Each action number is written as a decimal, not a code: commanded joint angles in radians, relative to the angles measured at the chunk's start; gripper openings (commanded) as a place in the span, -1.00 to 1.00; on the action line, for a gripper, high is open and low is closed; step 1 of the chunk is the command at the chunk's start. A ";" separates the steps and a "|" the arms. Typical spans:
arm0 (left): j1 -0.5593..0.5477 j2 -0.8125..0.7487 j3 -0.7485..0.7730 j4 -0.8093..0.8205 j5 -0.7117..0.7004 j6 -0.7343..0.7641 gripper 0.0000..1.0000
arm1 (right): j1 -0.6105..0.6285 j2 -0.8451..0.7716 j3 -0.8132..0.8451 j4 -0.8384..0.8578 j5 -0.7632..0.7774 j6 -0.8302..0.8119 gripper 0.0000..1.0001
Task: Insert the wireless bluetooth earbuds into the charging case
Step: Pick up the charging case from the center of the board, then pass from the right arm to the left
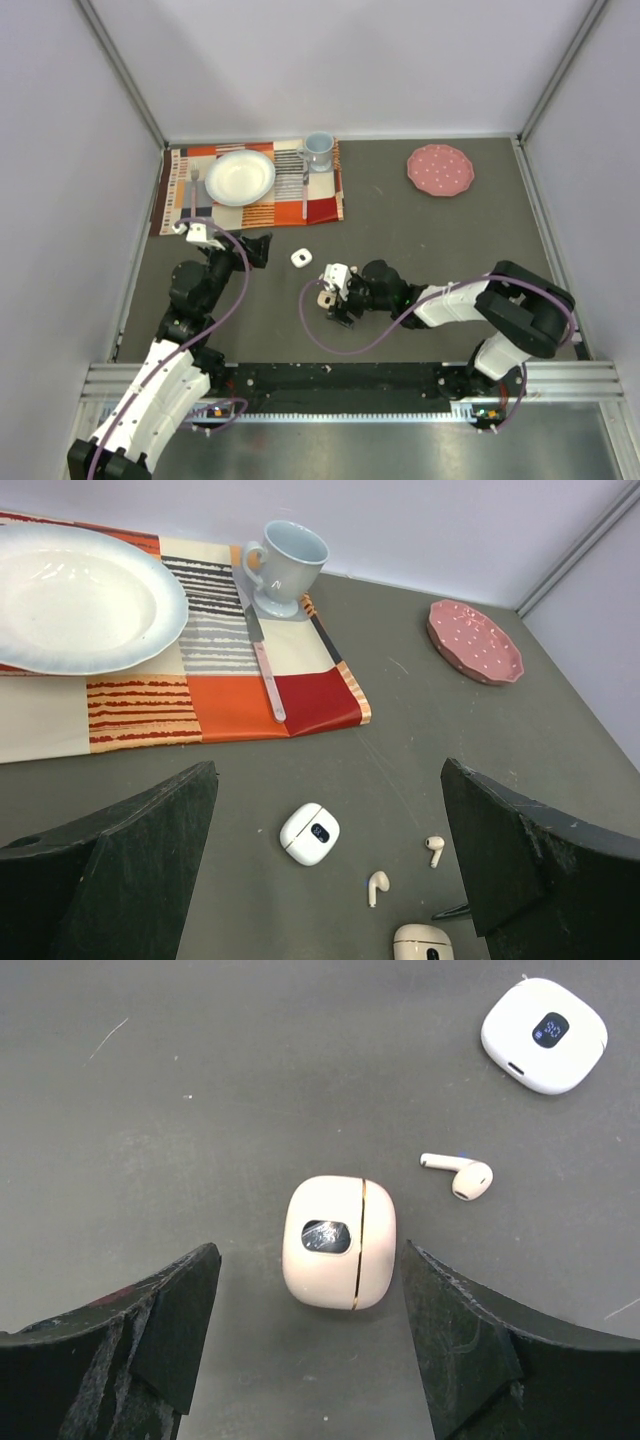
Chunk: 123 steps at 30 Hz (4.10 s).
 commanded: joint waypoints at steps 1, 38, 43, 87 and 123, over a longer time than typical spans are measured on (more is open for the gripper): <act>0.007 0.008 -0.006 0.057 -0.013 0.018 0.98 | 0.010 0.033 0.016 0.098 -0.018 -0.029 0.45; 0.007 0.048 -0.003 0.074 -0.008 0.029 0.98 | 0.010 0.116 0.042 0.101 0.046 0.005 0.18; 0.007 0.049 -0.006 0.080 0.001 0.035 0.98 | 0.010 0.123 0.045 0.097 0.048 -0.001 0.16; 0.010 0.059 0.017 0.080 0.021 -0.037 0.98 | 0.010 0.038 0.052 0.009 0.060 -0.026 -0.62; -0.085 0.540 0.201 0.553 1.035 -0.253 0.98 | 0.090 -0.643 0.002 -0.112 0.295 -0.355 -1.00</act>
